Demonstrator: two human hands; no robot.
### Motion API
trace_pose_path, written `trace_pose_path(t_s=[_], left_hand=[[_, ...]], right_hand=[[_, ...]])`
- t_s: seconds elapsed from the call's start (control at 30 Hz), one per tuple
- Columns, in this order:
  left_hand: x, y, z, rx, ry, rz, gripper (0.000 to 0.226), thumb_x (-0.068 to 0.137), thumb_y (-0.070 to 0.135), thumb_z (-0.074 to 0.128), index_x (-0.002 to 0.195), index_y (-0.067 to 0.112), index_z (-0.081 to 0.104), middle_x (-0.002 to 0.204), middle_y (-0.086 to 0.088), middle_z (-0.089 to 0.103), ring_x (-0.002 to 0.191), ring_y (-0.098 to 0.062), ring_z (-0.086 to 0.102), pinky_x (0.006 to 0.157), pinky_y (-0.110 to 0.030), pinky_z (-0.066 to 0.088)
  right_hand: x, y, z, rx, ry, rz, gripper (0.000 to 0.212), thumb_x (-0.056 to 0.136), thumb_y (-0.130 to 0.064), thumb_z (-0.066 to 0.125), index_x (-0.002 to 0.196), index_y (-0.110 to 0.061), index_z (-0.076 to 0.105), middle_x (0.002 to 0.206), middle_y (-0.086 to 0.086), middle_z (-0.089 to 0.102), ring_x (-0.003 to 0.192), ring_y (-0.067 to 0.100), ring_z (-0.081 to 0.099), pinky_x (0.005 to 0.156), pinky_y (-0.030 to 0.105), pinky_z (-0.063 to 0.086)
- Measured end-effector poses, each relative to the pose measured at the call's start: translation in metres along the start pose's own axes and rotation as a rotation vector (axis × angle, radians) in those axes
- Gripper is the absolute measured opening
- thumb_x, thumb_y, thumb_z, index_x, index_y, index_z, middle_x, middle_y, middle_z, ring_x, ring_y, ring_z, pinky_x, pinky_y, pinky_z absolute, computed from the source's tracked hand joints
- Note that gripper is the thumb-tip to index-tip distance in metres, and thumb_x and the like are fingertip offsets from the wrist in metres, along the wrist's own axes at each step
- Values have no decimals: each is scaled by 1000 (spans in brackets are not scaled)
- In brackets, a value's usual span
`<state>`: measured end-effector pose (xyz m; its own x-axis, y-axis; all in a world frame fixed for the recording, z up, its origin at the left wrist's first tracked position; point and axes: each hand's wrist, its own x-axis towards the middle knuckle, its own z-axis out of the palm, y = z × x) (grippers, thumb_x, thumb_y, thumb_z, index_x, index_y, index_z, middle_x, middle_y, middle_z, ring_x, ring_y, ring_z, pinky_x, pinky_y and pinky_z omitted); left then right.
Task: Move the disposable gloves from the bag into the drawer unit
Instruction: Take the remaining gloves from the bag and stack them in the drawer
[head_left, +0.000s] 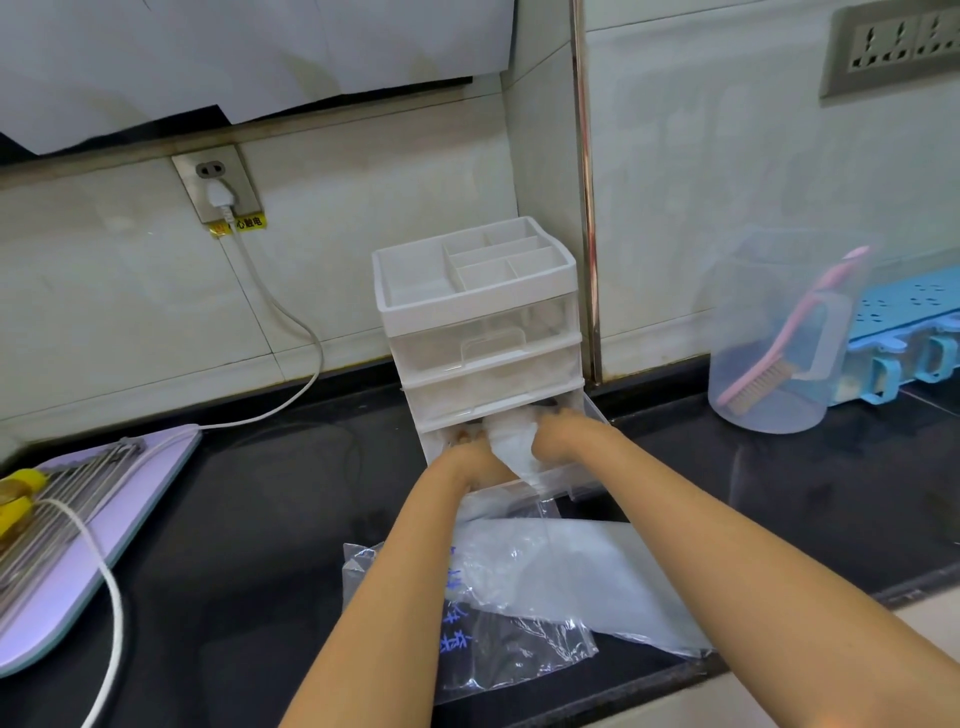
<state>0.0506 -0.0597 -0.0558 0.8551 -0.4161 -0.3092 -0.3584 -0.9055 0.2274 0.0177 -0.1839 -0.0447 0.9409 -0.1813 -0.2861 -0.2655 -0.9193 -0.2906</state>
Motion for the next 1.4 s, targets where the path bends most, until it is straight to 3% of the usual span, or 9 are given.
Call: trace_pose_path(t_s=[0.13,0.3,0.4,0.67,0.8,0.97,1.1,1.27,1.4], left_hand=[[-3,1,-1,-31,-23,-7,81,86,54,57,150,19,23,154,-6,22,140,-24,23,111,-32,22],[-6,0,-10,-102,5,-74,69,83,45,68,139,14,43,132,-2,49,118,-23,47,86,-27,37],[-21,1,-22,-211,66,-13,82,80,45,72,145,14,34,149,-1,37,132,-21,39,90,-22,31],[-111,24,-1,-560,340,321,23,86,31,69,108,25,65,113,9,63,107,-4,56,84,-20,45],[-138,35,41,-537,298,409,20,85,24,69,105,23,67,105,13,65,98,0,58,85,-15,42],[-144,36,84,-468,200,397,43,81,31,72,121,30,58,123,14,57,110,-3,52,90,-15,38],[-145,33,95,-521,166,406,52,78,28,77,125,29,56,128,17,51,113,2,47,89,-3,32],[-148,34,101,-572,166,423,46,77,31,77,119,33,59,128,19,51,116,2,47,98,-13,37],[-147,36,104,-572,193,424,40,76,34,78,112,37,61,127,22,52,119,1,46,101,-19,38]], right_hand=[[-15,4,-6,149,25,-60,41,96,-9,36,136,-3,44,134,16,49,121,30,49,93,32,41],[-49,24,-22,328,184,-235,40,94,-15,49,134,-16,52,136,3,52,122,18,50,96,24,38],[-76,34,-26,357,277,-331,32,94,-16,51,124,-22,60,119,-2,62,106,11,58,84,17,42],[-146,63,7,311,326,-387,22,89,-17,61,108,-26,68,96,-10,67,87,0,63,82,18,52],[-160,87,35,274,325,-271,26,87,-22,64,113,-26,67,107,-8,68,97,2,62,90,20,48],[-179,110,64,321,242,-155,61,87,-36,66,142,-30,41,138,-10,50,120,9,50,95,19,38],[-183,116,84,305,262,-238,58,93,-37,57,146,-27,35,155,-14,22,144,2,13,113,17,5],[-183,115,97,415,403,-255,34,90,-27,64,124,-25,63,143,-9,46,139,6,30,113,21,13],[-188,106,105,721,583,-191,17,77,-11,77,78,-28,77,100,-16,67,105,2,56,91,10,36]])
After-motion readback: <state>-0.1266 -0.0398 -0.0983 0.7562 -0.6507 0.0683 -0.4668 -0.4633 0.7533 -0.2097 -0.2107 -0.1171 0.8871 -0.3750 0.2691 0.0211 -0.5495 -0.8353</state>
